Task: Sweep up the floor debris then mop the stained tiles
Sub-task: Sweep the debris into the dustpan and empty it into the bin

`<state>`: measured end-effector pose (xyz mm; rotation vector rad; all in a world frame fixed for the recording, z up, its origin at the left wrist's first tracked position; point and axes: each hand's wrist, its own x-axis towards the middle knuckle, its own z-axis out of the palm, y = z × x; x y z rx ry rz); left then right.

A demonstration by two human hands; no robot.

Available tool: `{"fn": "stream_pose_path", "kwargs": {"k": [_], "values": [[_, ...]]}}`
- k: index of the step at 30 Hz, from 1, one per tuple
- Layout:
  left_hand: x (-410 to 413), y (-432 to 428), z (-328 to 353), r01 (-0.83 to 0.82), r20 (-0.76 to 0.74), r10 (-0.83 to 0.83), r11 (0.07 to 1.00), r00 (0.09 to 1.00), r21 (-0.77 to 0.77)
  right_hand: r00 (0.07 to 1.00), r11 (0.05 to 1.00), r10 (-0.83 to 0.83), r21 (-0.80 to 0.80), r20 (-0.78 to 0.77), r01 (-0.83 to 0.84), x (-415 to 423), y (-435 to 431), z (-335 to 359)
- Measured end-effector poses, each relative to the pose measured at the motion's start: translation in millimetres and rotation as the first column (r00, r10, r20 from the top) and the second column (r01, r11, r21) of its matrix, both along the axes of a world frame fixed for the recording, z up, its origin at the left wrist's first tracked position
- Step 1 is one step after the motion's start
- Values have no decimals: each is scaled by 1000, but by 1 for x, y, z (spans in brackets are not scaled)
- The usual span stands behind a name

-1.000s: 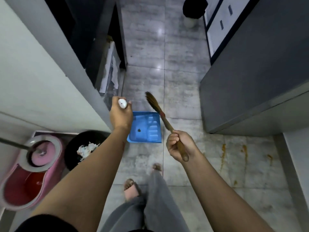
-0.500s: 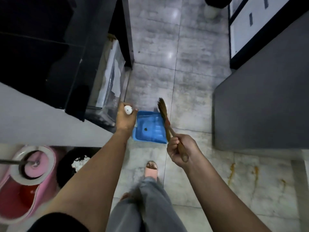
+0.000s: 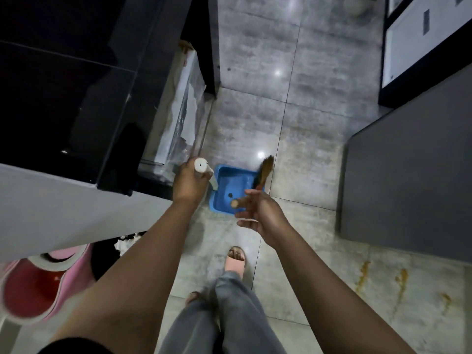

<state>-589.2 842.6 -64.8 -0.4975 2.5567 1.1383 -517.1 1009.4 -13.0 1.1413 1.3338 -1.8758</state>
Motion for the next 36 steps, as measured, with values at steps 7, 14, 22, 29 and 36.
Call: {"fn": "stream_pose_path", "kwargs": {"k": [7,14,22,29,36], "values": [[-2,-3,2,-11,1,10,1000,1000,6,684,417,725,839,-74,-351,-3,15,-28],[4,-4,4,-75,-12,75,996,997,51,699,279,688,960,-195,-8,-23,28,-18],[12,-14,12,-216,-29,219,973,975,80,710,198,669,973,-222,117,-37,15,-14],[12,-27,8,-184,-2,184,982,983,46,684,263,730,923,1,-282,-54,-20,-44],[4,-30,10,-248,-63,257,961,964,124,506,145,861,980,-57,-137,-68,-56,-44]]}}
